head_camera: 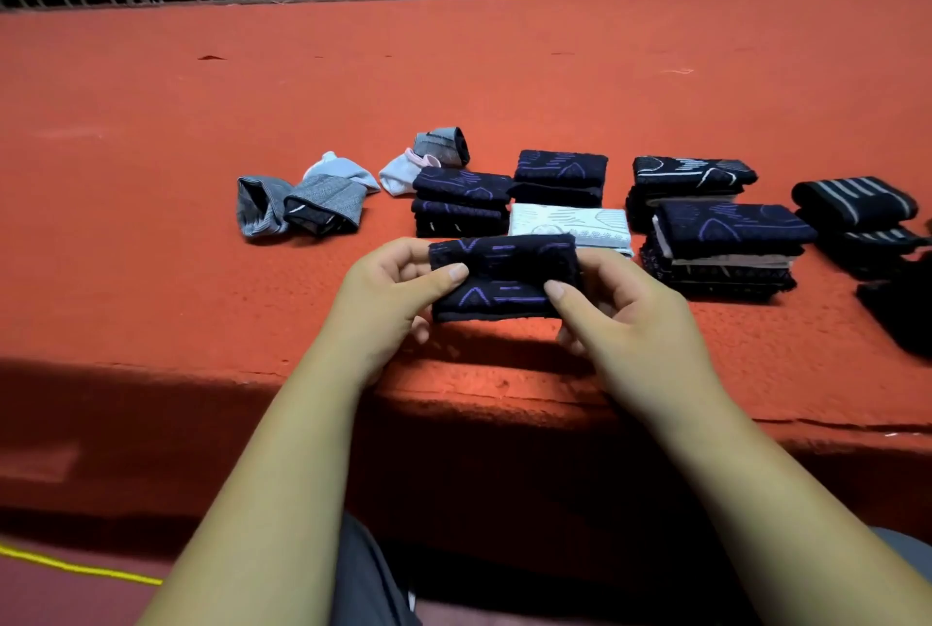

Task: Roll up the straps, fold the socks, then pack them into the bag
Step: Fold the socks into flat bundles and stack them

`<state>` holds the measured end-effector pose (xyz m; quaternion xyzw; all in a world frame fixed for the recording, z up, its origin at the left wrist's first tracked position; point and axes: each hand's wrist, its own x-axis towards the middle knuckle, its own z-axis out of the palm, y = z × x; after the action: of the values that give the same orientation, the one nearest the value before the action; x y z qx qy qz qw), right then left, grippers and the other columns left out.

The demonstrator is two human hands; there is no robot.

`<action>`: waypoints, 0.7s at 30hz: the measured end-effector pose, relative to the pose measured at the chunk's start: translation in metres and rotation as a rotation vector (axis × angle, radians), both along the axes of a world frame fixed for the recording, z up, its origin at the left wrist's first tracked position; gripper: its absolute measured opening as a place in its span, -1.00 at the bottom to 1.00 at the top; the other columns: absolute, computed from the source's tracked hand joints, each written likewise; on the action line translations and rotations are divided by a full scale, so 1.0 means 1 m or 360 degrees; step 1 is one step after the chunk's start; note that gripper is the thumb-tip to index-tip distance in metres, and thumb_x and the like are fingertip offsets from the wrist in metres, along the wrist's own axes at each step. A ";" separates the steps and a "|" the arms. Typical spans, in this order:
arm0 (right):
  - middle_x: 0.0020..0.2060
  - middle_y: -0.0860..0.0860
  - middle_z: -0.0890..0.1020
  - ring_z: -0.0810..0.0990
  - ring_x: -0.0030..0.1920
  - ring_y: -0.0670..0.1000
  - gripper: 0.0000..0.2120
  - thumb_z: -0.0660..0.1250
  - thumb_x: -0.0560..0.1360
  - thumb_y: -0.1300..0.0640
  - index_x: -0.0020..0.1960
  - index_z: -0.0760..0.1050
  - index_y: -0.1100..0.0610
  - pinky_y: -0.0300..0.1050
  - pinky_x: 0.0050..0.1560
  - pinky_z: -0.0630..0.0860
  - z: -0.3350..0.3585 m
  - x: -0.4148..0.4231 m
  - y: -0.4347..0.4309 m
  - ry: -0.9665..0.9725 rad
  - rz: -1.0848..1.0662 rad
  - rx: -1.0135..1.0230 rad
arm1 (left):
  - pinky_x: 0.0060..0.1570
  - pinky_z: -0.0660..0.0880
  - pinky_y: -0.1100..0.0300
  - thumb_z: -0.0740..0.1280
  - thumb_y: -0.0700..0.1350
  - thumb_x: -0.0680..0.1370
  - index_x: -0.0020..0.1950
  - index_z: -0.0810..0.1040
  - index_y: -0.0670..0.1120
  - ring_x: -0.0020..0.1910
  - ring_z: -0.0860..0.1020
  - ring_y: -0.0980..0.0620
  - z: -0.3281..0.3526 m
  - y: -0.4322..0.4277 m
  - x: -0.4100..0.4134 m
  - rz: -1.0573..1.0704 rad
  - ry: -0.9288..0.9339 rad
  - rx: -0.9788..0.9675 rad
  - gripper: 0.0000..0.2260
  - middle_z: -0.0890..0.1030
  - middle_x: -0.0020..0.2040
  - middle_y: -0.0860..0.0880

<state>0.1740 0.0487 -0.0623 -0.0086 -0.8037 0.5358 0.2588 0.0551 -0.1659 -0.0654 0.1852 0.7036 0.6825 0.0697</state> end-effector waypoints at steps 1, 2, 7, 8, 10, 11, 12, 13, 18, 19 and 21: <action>-0.23 -0.04 0.70 0.65 -0.30 0.06 -0.83 0.44 0.63 0.09 0.18 0.64 -0.13 0.20 -0.09 0.64 0.003 -0.002 -0.004 0.0014 -0.0006 -0.0043 | -0.50 0.39 0.23 0.48 -0.16 0.60 0.15 0.67 -0.12 -0.36 0.52 0.10 0.001 0.000 -0.004 0.0010 -0.0020 0.0048 -0.86 0.71 -0.15 -0.08; -0.24 -0.05 0.69 0.64 -0.32 0.03 -0.84 0.45 0.63 0.10 0.17 0.65 -0.12 0.13 -0.13 0.63 0.006 -0.006 -0.008 0.0022 -0.0018 -0.0073 | -0.49 0.39 0.24 0.48 -0.16 0.60 0.15 0.67 -0.11 -0.37 0.52 0.10 0.002 0.000 -0.008 0.0024 -0.0035 0.0093 -0.86 0.70 -0.17 -0.06; -0.35 -0.02 0.67 0.62 -0.39 -0.05 -0.84 0.43 0.63 0.12 0.14 0.67 -0.10 -0.12 -0.22 0.56 0.030 -0.030 -0.022 -0.0006 -0.0102 -0.0108 | -0.45 0.36 0.23 0.46 -0.11 0.62 0.12 0.67 -0.06 -0.40 0.51 0.13 0.007 0.001 -0.030 0.0072 -0.0098 0.0239 -0.90 0.70 -0.17 -0.01; -0.35 -0.03 0.68 0.62 -0.40 -0.06 -0.85 0.43 0.63 0.11 0.13 0.68 -0.11 -0.12 -0.21 0.56 0.035 -0.037 -0.023 -0.0030 -0.0115 -0.0102 | -0.43 0.37 0.22 0.46 -0.09 0.62 0.13 0.67 -0.05 -0.37 0.52 0.12 0.008 0.000 -0.036 0.0071 -0.0111 0.0250 -0.90 0.71 -0.14 -0.02; -0.35 -0.06 0.68 0.63 -0.41 -0.07 -0.86 0.43 0.62 0.09 0.11 0.69 -0.12 -0.10 -0.24 0.54 0.047 -0.054 -0.025 -0.0076 -0.0146 -0.0077 | -0.37 0.40 0.21 0.45 -0.07 0.63 0.16 0.67 -0.05 -0.33 0.54 0.11 0.010 -0.001 -0.047 0.0078 -0.0132 0.0285 -0.87 0.70 -0.12 -0.03; -0.33 -0.09 0.69 0.63 -0.40 -0.07 -0.87 0.43 0.62 0.08 0.09 0.69 -0.13 -0.11 -0.27 0.53 0.053 -0.062 -0.026 -0.0094 -0.0158 -0.0055 | -0.35 0.42 0.21 0.44 -0.07 0.64 0.18 0.67 -0.06 -0.32 0.55 0.11 0.010 -0.003 -0.053 0.0081 -0.0145 0.0329 -0.86 0.70 -0.12 -0.03; -0.30 -0.10 0.70 0.64 -0.38 -0.07 -0.87 0.43 0.61 0.06 0.08 0.70 -0.14 -0.12 -0.29 0.53 0.058 -0.072 -0.027 -0.0112 -0.0178 -0.0021 | -0.34 0.45 0.21 0.42 -0.09 0.65 0.21 0.66 -0.09 -0.31 0.57 0.11 0.011 -0.005 -0.059 0.0083 -0.0158 0.0384 -0.84 0.70 -0.12 -0.03; -0.27 -0.08 0.72 0.64 -0.37 -0.07 -0.87 0.43 0.60 0.05 0.07 0.70 -0.15 -0.11 -0.31 0.55 0.065 -0.081 -0.028 -0.0135 -0.0197 0.0002 | -0.32 0.49 0.20 0.41 -0.10 0.66 0.25 0.64 -0.12 -0.29 0.60 0.10 0.011 -0.006 -0.066 0.0092 -0.0171 0.0437 -0.81 0.70 -0.10 -0.05; -0.32 -0.09 0.68 0.56 -0.47 -0.10 -0.88 0.44 0.60 0.09 0.07 0.73 -0.09 -0.28 -0.44 0.43 0.086 -0.141 -0.031 -0.0231 -0.0246 -0.0128 | -0.21 0.58 0.16 0.38 -0.11 0.67 0.27 0.63 -0.05 -0.13 0.67 0.04 0.009 -0.017 -0.098 0.0330 -0.0241 0.0460 -0.82 0.77 0.10 -0.03; -0.37 -0.11 0.66 0.54 -0.48 -0.09 -0.88 0.44 0.60 0.09 0.06 0.73 -0.07 -0.29 -0.45 0.40 0.090 -0.153 -0.032 -0.0255 -0.0243 -0.0182 | -0.21 0.56 0.17 0.38 -0.13 0.66 0.26 0.63 -0.05 -0.16 0.66 0.05 0.007 -0.018 -0.104 0.0396 -0.0281 0.0450 -0.82 0.77 0.09 -0.02; -0.40 -0.11 0.65 0.51 -0.48 -0.05 -0.90 0.44 0.59 0.10 0.05 0.73 -0.02 -0.24 -0.42 0.38 0.094 -0.179 -0.030 -0.0286 -0.0245 -0.0290 | -0.26 0.52 0.20 0.35 -0.16 0.65 0.24 0.62 -0.09 -0.22 0.64 0.07 0.003 -0.020 -0.114 0.0499 -0.0412 0.0456 -0.82 0.78 0.04 -0.03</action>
<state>-0.0051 0.0185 0.0320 -0.1417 -0.7687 0.5820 0.2243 -0.0589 -0.1859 -0.0627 -0.0074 0.6050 0.7958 0.0255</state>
